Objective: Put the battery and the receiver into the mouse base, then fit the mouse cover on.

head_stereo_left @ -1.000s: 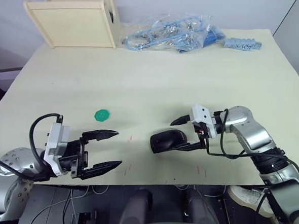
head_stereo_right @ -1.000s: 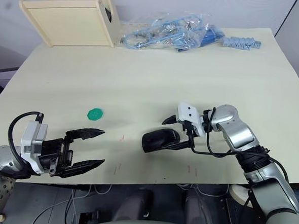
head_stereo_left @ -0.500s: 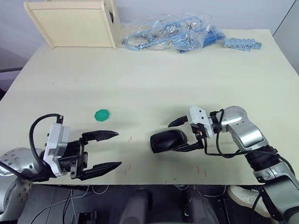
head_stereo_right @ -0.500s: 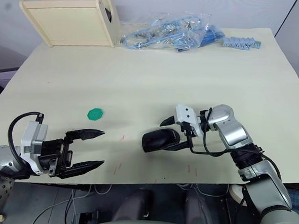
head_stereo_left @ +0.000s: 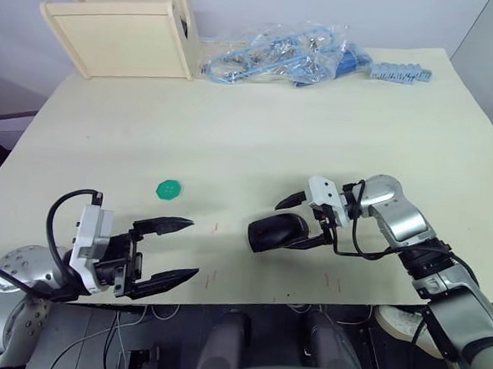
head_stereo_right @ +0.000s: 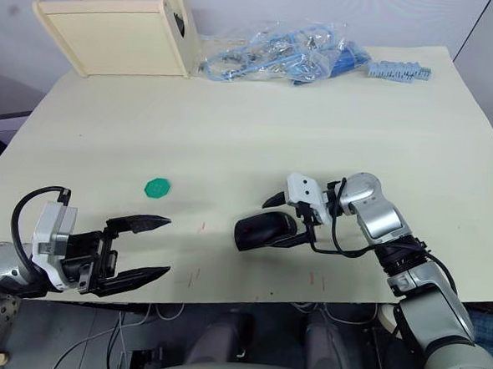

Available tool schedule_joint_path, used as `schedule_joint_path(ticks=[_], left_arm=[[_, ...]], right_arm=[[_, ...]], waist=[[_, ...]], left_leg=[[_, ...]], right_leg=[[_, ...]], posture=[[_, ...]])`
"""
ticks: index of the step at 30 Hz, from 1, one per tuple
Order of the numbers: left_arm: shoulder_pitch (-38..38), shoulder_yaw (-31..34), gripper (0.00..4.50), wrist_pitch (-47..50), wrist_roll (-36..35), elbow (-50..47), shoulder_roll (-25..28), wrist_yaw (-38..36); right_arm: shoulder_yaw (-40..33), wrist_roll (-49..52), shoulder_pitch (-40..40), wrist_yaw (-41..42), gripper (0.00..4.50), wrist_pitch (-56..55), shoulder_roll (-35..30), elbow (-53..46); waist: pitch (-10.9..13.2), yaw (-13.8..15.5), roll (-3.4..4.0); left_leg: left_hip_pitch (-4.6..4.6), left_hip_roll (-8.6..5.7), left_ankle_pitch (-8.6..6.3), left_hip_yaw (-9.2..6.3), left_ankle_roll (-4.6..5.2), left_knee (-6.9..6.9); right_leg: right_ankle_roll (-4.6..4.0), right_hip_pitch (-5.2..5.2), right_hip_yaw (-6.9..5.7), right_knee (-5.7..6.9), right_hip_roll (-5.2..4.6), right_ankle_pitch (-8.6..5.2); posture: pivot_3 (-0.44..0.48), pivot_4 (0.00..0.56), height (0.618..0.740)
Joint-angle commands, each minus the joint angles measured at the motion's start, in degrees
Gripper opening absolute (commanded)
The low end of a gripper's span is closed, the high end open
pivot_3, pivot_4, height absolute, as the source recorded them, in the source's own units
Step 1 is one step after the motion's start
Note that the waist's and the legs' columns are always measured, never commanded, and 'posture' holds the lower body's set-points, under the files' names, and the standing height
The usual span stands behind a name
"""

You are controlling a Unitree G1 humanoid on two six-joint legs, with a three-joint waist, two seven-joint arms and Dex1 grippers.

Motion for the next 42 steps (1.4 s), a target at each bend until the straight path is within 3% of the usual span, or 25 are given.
schedule_joint_path(ticks=[1,9,11,12,13,14,35,42], left_arm=[[0.16,1.9,4.5,-0.22,-0.89,-1.66,0.52,-0.04],[-0.12,1.75,4.5,-0.21,-0.83,-1.31,0.51,-0.12],[-0.26,1.6,4.5,-0.23,-0.76,-1.2,0.47,-0.1],[-0.33,1.53,4.5,-0.24,-0.73,-1.15,0.45,-0.09],[-0.39,1.48,4.5,-0.25,-0.71,-1.11,0.45,-0.09],[-0.44,1.46,4.5,-0.27,-0.69,-1.07,0.44,-0.11],[-0.23,1.32,4.5,-0.4,-0.57,-1.26,0.19,0.01],[-0.33,1.17,4.5,-0.29,-0.57,-1.3,0.16,0.18]], right_arm=[[-1.44,0.41,-1.17,0.19,4.44,-0.79,0.15,-0.72],[-1.5,0.45,-0.85,0.22,4.44,-0.61,-0.08,-1.16],[-1.48,0.42,-0.76,0.22,3.95,-0.53,-0.16,-1.23],[-1.44,0.4,-0.71,0.27,3.95,-0.49,-0.21,-1.29],[-1.36,0.3,-0.63,0.28,3.26,-0.54,-0.28,-1.35],[-1.25,0.17,-0.55,0.26,2.92,-0.58,-0.33,-1.44],[-1.09,-0.77,-0.7,-1.14,2.92,1.19,-0.09,-1.92],[-1.17,-0.21,-1.37,-2.24,2.92,6.8,0.66,-2.29]], waist=[[0.0,0.0,0.0],[0.0,0.0,0.0],[0.0,0.0,0.0],[0.0,0.0,0.0],[0.0,-0.01,0.0],[0.0,0.0,0.0],[0.0,-0.01,0.0],[0.0,-0.06,0.0]], left_leg=[[0.0,0.0,0.0,0.0,0.0,0.0],[0.0,0.0,0.0,0.0,0.0,0.0],[0.0,0.0,0.0,0.0,0.0,0.0],[0.0,0.0,0.0,0.0,0.0,0.0],[0.0,0.0,0.0,0.0,0.0,0.0],[0.0,0.0,0.0,0.0,0.0,0.0],[0.04,0.0,0.01,0.0,-0.02,0.0],[0.07,0.01,0.01,0.01,-0.02,0.0]], right_leg=[[0.0,0.0,0.0,0.0,0.0,0.0],[0.0,0.0,0.0,0.0,0.0,0.0],[0.0,0.0,0.0,0.0,0.0,0.0],[0.0,0.0,0.0,0.0,0.0,0.0],[0.0,0.0,0.0,0.0,0.0,0.0],[0.0,0.0,0.0,0.0,0.0,0.0],[-0.02,0.01,0.01,0.04,0.01,0.01],[-0.03,0.02,0.02,0.05,0.03,0.02]], posture=[[0.0,0.15,0.74],[0.0,0.15,0.74],[0.0,0.15,0.74],[0.0,0.15,0.74],[0.0,0.15,0.74],[0.0,0.15,0.74],[0.0,0.15,0.74],[0.0,0.15,0.74]])
